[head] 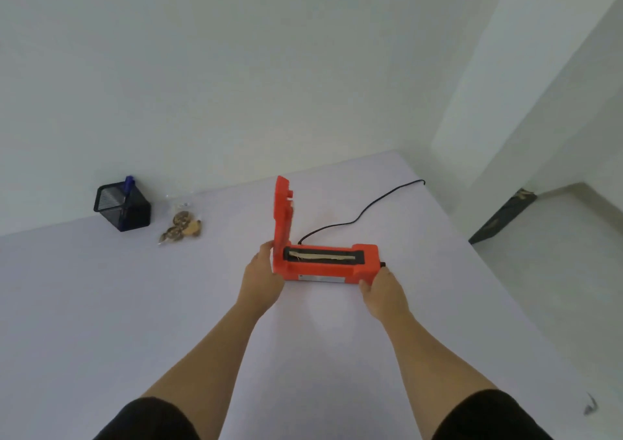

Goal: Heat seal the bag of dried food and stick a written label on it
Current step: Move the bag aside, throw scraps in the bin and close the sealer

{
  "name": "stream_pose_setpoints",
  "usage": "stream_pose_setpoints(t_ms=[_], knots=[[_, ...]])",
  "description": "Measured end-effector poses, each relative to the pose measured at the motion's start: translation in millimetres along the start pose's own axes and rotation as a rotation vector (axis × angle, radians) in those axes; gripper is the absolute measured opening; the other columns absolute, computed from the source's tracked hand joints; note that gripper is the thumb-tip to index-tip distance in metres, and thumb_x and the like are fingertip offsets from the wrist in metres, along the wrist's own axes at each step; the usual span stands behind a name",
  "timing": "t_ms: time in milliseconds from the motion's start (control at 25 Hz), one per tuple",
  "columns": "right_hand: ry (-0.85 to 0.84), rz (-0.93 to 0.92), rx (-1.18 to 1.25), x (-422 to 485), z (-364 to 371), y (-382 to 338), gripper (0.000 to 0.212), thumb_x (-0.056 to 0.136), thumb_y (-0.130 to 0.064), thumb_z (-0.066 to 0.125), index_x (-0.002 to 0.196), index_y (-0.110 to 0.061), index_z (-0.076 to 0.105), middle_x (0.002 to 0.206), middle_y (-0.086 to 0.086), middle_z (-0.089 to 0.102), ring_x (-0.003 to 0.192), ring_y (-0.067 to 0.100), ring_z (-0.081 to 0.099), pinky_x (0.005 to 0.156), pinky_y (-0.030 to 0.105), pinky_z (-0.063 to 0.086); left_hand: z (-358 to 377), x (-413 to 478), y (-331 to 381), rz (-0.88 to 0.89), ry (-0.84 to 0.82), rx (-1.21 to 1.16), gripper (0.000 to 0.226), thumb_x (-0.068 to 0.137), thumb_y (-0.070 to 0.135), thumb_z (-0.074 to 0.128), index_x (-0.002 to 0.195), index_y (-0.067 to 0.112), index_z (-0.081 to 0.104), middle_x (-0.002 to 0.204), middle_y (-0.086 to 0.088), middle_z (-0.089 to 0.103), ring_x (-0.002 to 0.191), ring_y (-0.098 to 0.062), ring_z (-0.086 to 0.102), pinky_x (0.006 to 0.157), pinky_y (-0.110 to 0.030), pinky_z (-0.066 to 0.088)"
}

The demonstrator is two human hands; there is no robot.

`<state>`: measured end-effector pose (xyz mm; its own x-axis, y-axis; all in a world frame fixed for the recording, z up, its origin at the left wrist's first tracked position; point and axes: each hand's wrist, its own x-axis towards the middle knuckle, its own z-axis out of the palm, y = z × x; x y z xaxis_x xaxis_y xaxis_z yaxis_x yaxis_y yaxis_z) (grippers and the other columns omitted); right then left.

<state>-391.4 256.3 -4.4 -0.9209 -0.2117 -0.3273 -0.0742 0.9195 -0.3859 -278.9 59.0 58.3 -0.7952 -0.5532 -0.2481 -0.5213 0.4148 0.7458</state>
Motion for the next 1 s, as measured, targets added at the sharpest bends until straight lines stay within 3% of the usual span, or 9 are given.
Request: stream_pose_setpoints(t_ms=[200, 320, 400, 520, 600, 680, 760, 840, 1000], knots=[[0.083, -0.036, 0.087, 22.8, 1.4, -3.3, 0.035, 0.096, -0.028, 0.045, 0.116, 0.0, 0.047, 0.114, 0.018, 0.06, 0.104, 0.033, 0.059, 0.083, 0.035, 0.045, 5.1, 25.2, -14.9, 0.053, -0.154, 0.094, 0.066, 0.083, -0.008, 0.035, 0.137, 0.029, 0.044, 0.153, -0.013, 0.026, 0.145, -0.024, 0.016, 0.109, -0.032, 0.026], [0.105, -0.108, 0.216, 45.1, 2.1, -8.9, 0.035, 0.094, -0.024, 0.051, 0.119, -0.001, 0.05, 0.111, 0.017, 0.063, 0.103, 0.032, 0.059, 0.086, 0.036, 0.045, 8.7, 41.7, -15.0, 0.077, -0.123, 0.034, 0.059, 0.083, -0.005, 0.038, 0.128, 0.031, 0.048, 0.13, -0.006, 0.046, 0.12, -0.032, 0.047, 0.087, -0.025, 0.038], [0.089, -0.138, 0.28, 63.4, 1.2, -21.7, 0.041, 0.091, -0.023, 0.054, 0.126, -0.002, 0.048, 0.116, 0.016, 0.062, 0.108, 0.032, 0.058, 0.092, 0.037, 0.045, 7.0, 55.1, -11.4, 0.067, -0.044, -0.013, 0.056, 0.082, -0.003, 0.041, 0.126, 0.031, 0.048, 0.122, -0.002, 0.048, 0.101, -0.03, 0.055, 0.078, -0.024, 0.039], [0.054, -0.167, 0.337, 101.9, 2.8, -47.0, 0.053, 0.089, -0.025, 0.058, 0.135, -0.004, 0.041, 0.127, 0.014, 0.058, 0.118, 0.03, 0.054, 0.101, 0.041, 0.044, -0.1, 87.0, -6.8, 0.042, 0.022, -0.037, 0.056, 0.084, 0.0, 0.044, 0.131, 0.031, 0.046, 0.139, -0.004, 0.037, 0.09, -0.027, 0.057, 0.075, -0.023, 0.038], [0.033, -0.19, 0.352, 129.5, 1.3, -65.8, 0.058, 0.087, -0.022, 0.06, 0.138, -0.006, 0.037, 0.133, 0.012, 0.054, 0.122, 0.028, 0.051, 0.104, 0.04, 0.041, -6.7, 114.5, -5.5, 0.034, 0.04, -0.041, 0.058, 0.085, 0.001, 0.046, 0.134, 0.033, 0.044, 0.147, -0.008, 0.033, 0.103, -0.029, 0.056, 0.08, -0.025, 0.039], [0.004, -0.22, 0.361, 153.3, -1.8, -81.4, 0.061, 0.085, -0.017, 0.062, 0.139, -0.007, 0.035, 0.134, 0.011, 0.053, 0.124, 0.027, 0.05, 0.105, 0.037, 0.04, -14.2, 139.8, -3.2, 0.047, 0.049, -0.042, 0.06, 0.085, 0.001, 0.048, 0.136, 0.032, 0.04, 0.141, -0.007, 0.038, 0.112, -0.029, 0.052, 0.083, -0.026, 0.04], [-0.023, -0.251, 0.357, 177.5, -2.7, -94.2, 0.064, 0.083, -0.016, 0.063, 0.14, -0.009, 0.034, 0.133, 0.01, 0.052, 0.124, 0.027, 0.049, 0.106, 0.036, 0.039, -20.4, 166.4, -2.0, 0.068, 0.067, -0.038, 0.062, 0.084, 0.001, 0.05, 0.137, 0.03, 0.039, 0.128, -0.002, 0.044, 0.1, -0.028, 0.053, 0.082, -0.027, 0.043], [-0.035, -0.264, 0.354, 198.3, -3.4, -104.3, 0.069, 0.083, -0.018, 0.064, 0.142, -0.01, 0.03, 0.135, 0.009, 0.05, 0.125, 0.026, 0.047, 0.107, 0.036, 0.038, -25.0, 189.9, -0.3, 0.08, 0.077, -0.046, 0.064, 0.082, 0.001, 0.052, 0.138, 0.03, 0.037, 0.122, 0.002, 0.046, 0.086, -0.019, 0.051, 0.074, -0.019, 0.041], [-0.041, -0.291, 0.37, 224.3, -4.9, -120.0, 0.073, 0.081, -0.016, 0.066, 0.143, -0.011, 0.027, 0.136, 0.008, 0.047, 0.127, 0.025, 0.045, 0.104, 0.03, 0.035, -29.3, 223.2, -1.5, 0.078, 0.073, -0.061, 0.066, 0.081, 0.001, 0.052, 0.138, 0.031, 0.036, 0.118, -0.004, 0.05, 0.078, -0.012, 0.047, 0.064, -0.012, 0.037]])
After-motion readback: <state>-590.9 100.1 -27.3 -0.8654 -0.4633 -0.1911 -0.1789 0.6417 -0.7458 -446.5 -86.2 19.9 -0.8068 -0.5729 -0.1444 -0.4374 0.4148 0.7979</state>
